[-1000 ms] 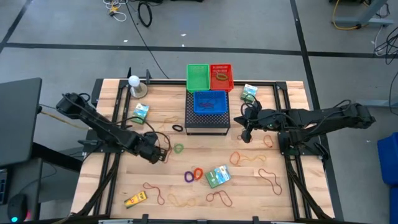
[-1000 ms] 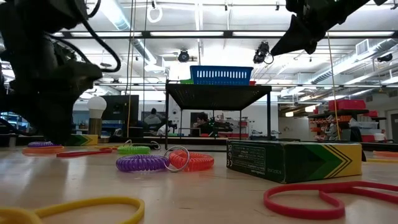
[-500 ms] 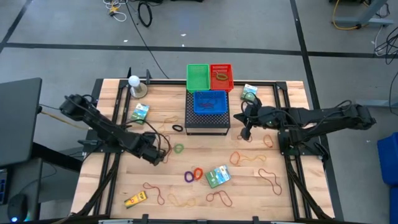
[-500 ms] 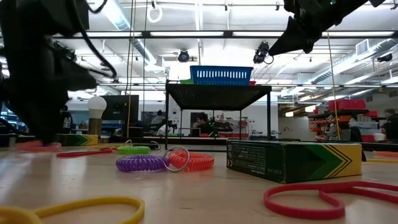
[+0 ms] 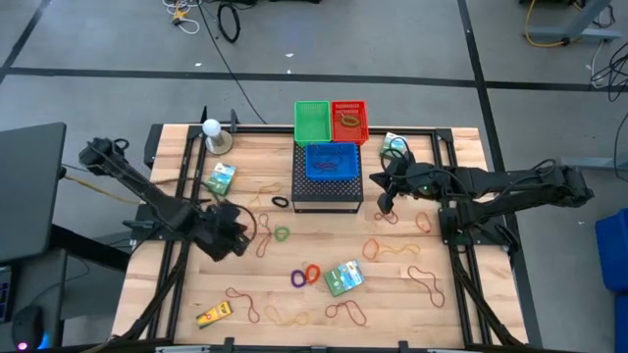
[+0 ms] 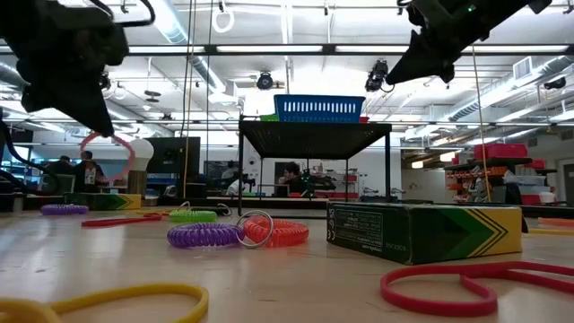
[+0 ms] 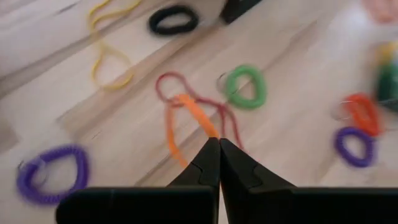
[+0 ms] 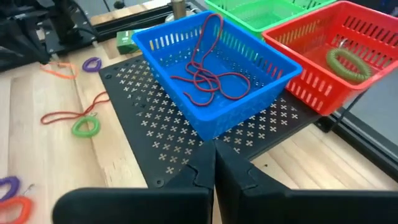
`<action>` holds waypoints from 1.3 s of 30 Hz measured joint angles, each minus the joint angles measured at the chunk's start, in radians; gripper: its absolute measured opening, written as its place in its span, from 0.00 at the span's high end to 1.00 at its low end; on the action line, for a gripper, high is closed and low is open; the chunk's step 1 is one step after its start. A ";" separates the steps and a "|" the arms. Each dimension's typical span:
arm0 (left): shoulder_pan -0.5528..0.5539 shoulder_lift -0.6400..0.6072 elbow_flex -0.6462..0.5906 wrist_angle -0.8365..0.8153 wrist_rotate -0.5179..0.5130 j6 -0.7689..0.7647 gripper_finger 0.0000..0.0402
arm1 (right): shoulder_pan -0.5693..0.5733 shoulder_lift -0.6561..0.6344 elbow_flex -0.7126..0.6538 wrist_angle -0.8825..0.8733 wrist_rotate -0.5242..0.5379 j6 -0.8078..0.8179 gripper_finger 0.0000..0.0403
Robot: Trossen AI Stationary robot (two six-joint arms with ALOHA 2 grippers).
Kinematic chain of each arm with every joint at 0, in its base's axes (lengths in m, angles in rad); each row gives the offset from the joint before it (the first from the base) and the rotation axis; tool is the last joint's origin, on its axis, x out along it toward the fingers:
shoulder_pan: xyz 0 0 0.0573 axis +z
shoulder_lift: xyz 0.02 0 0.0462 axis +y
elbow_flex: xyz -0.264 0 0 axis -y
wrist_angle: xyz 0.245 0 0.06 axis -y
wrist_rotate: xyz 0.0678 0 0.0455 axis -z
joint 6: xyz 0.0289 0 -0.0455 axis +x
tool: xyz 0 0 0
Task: Pick & Place Office Desk Supplies
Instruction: Put the orange rubber band into the blue bin on the shelf
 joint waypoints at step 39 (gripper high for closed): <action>0.560 -0.050 0.009 1.073 -0.054 0.890 0.99 | 0.005 0.217 0.001 0.202 0.123 -0.059 0.98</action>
